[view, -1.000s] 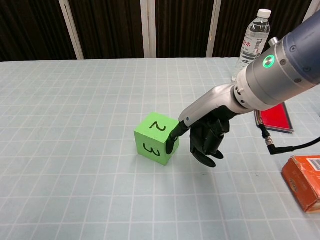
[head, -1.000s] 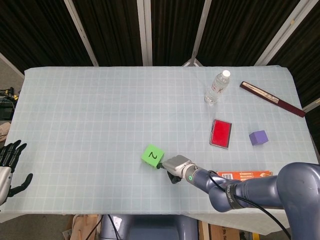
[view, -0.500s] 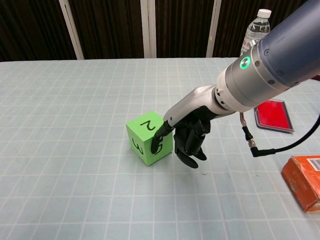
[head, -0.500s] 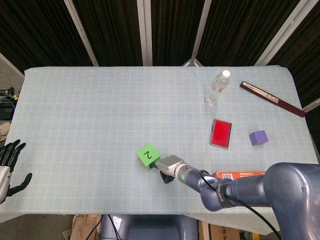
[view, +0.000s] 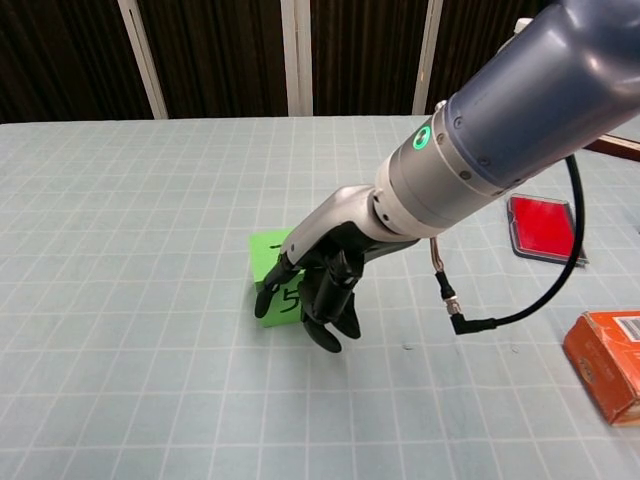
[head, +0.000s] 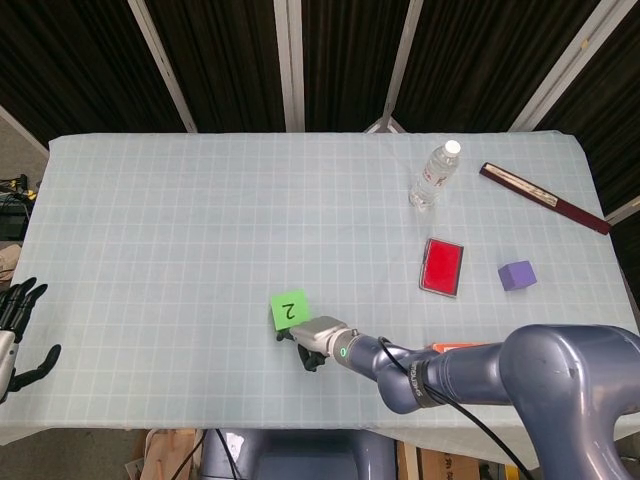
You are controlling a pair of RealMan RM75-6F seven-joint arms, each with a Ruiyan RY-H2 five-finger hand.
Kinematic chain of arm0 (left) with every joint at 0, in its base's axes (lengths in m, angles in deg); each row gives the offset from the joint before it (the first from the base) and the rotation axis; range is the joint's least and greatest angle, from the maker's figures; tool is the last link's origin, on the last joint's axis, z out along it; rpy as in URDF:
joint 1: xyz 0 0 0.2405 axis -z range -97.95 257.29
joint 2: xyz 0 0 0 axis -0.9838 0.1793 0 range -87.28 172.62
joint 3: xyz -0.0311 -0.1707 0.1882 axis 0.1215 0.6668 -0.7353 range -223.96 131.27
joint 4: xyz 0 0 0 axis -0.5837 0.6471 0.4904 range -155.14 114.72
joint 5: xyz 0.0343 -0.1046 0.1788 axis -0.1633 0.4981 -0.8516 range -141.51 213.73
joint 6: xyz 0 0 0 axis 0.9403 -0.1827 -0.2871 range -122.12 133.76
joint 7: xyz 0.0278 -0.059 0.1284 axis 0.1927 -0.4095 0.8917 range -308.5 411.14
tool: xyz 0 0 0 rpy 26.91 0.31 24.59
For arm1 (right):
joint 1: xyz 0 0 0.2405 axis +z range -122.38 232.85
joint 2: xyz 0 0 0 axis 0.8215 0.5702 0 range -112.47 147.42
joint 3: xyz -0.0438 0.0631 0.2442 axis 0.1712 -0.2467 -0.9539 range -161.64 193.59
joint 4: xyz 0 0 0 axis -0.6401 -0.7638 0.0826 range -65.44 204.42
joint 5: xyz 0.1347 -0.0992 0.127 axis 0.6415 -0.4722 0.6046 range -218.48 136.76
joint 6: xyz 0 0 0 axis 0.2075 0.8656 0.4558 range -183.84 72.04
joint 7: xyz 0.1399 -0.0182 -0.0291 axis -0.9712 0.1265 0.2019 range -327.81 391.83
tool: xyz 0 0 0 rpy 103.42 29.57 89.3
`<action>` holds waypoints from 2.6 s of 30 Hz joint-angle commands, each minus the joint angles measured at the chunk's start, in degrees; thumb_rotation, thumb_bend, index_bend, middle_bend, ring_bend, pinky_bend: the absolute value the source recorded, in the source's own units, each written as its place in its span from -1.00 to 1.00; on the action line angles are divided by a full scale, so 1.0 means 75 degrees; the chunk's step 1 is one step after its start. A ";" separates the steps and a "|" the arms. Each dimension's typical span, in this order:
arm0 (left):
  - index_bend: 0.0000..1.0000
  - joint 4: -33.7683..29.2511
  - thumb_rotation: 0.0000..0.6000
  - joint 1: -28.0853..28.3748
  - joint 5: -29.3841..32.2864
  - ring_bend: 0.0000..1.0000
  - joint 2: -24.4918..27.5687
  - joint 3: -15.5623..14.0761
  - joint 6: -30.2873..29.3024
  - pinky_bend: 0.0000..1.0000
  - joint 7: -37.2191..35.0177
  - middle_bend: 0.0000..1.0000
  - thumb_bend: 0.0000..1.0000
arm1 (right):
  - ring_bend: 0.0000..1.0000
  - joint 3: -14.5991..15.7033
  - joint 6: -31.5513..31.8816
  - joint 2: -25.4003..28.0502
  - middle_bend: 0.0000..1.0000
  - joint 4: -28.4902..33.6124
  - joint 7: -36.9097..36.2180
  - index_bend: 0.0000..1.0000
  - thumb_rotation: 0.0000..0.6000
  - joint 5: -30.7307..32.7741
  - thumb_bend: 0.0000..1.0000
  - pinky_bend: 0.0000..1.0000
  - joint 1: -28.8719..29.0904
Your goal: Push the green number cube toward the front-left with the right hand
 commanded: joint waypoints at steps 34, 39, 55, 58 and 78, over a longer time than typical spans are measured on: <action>-0.86 -0.0011 1.00 0.0042 0.0091 -1.00 0.0072 0.0016 0.0094 -0.92 -0.0168 -1.00 -0.12 | 0.22 -0.0104 -0.0108 -0.0390 0.27 -0.0555 -0.0942 -0.92 1.00 0.0040 1.00 -0.15 0.0216; -0.86 -0.0024 1.00 0.0046 0.0117 -1.00 0.0061 0.0022 0.0106 -0.92 -0.0136 -1.00 -0.12 | 0.22 -0.0067 -0.0315 0.0250 0.27 0.0228 -0.0911 -0.91 1.00 -0.0464 1.00 -0.13 0.0064; -0.86 -0.0103 1.00 -0.0035 0.0038 -1.00 -0.0049 -0.0014 -0.0052 -0.92 0.0220 -1.00 -0.12 | -0.35 0.1232 0.1787 0.3271 -0.24 0.2423 0.0161 -0.88 1.00 -0.2275 1.00 -0.57 -0.1631; -0.86 -0.0112 1.00 -0.0048 0.0016 -1.00 -0.0080 -0.0012 -0.0092 -0.92 0.0302 -1.00 -0.12 | -0.54 0.2026 0.3717 0.3604 -0.42 0.3102 0.1517 -0.92 1.00 -0.2617 1.00 -0.74 -0.2160; -0.86 -0.0134 1.00 -0.0105 -0.0273 -1.00 -0.0089 -0.0172 -0.0151 -0.92 0.0459 -1.00 -0.12 | -0.85 0.2638 1.2449 0.1315 -0.78 -0.0507 0.1910 -0.94 1.00 -0.8322 0.39 -0.90 -1.0176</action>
